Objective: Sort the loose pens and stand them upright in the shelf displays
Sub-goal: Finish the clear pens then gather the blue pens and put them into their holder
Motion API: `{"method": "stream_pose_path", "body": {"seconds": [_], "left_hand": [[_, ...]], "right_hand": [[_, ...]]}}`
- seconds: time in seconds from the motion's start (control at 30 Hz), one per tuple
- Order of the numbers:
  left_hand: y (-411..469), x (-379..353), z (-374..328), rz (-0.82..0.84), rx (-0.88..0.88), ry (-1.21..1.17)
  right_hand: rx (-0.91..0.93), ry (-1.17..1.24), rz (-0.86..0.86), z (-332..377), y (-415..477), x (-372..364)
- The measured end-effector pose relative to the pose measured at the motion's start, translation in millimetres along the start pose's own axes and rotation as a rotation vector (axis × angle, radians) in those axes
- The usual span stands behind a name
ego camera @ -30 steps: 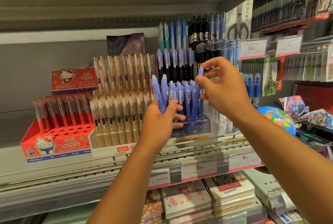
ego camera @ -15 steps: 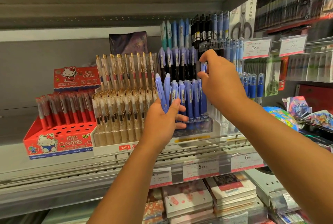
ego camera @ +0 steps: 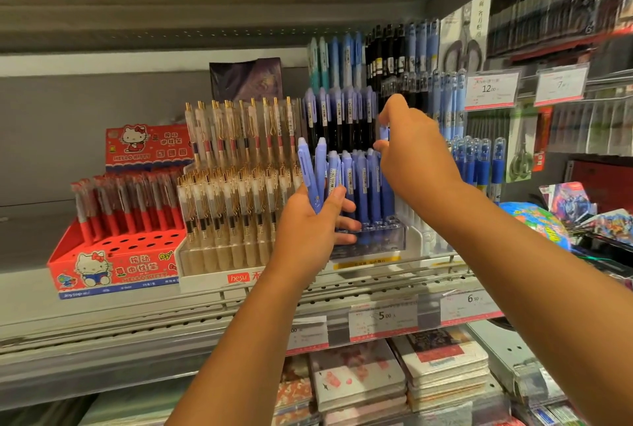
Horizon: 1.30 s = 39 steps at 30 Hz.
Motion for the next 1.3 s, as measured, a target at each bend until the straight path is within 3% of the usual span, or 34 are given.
{"method": "stream_pose_path", "body": {"seconds": [0.8, 1.1, 1.3], "left_hand": [[1, -2, 1, 0.018, -0.005, -0.018], [0, 0, -2, 0.016, -0.029, 0.148], [3, -4, 3, 0.048, 0.005, 0.078]], "right_hand": [[-0.066, -0.114, 0.139, -10, -6, -20], [-0.074, -0.252, 0.215, -7, -7, -23], [-0.036, -0.254, 0.266, -6, -12, -22]]}}
Point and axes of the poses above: each hand's wrist, its own y-axis towards the middle knuckle, its own x-axis out of the back of the hand, z = x × y, the point moved 10 cm from there along y, towards the middle knuckle, and after that the axes turned 4 degrees about z, right-handed, at the moved point
